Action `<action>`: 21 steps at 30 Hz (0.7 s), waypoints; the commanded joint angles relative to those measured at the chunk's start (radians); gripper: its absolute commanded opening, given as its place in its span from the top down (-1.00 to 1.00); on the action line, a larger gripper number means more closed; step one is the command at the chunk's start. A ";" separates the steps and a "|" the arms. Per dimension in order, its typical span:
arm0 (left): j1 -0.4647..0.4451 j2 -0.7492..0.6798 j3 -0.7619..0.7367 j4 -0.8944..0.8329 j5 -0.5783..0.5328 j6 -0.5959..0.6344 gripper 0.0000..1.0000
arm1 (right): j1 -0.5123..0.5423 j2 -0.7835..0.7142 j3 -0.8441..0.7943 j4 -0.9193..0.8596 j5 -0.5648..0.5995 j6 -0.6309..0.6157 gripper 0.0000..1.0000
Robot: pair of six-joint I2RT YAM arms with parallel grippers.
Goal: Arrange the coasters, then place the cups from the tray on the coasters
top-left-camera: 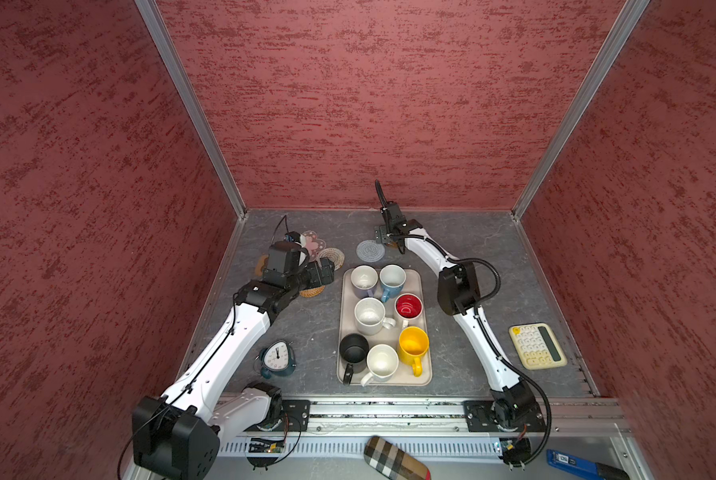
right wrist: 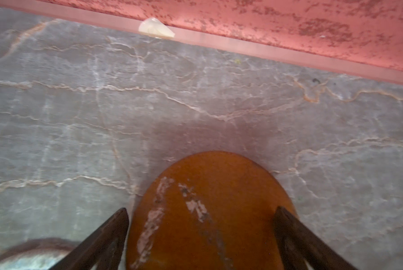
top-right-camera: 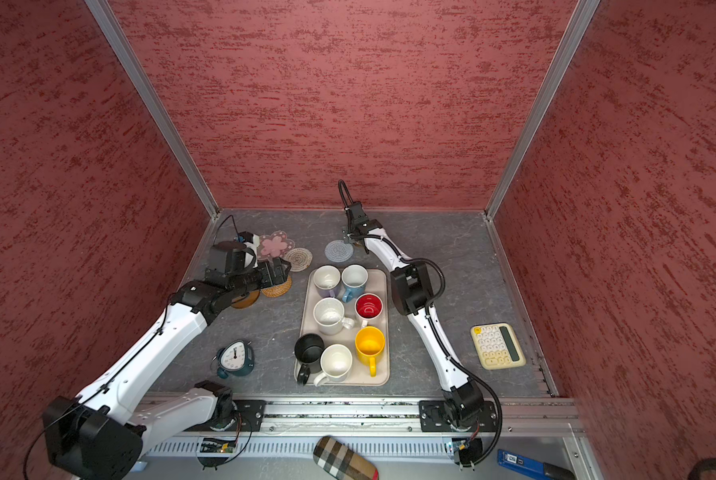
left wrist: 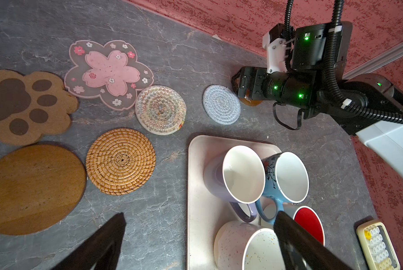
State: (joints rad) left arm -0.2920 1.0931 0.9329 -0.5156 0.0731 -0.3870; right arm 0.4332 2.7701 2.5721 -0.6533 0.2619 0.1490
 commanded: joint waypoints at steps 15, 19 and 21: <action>0.001 -0.025 0.018 0.013 0.016 -0.008 -0.99 | -0.079 0.026 0.018 -0.130 0.020 -0.001 -0.90; -0.004 -0.025 0.017 0.018 0.017 -0.012 -0.99 | -0.089 0.009 -0.021 -0.141 0.039 -0.004 -0.90; -0.006 -0.027 0.012 0.024 0.017 -0.015 -0.99 | -0.093 -0.005 -0.053 -0.139 0.053 -0.005 -0.91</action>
State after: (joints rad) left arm -0.2932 1.0851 0.9333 -0.5156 0.0780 -0.3950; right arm 0.3592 2.7682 2.5706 -0.6968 0.2852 0.1482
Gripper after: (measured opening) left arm 0.996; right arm 0.956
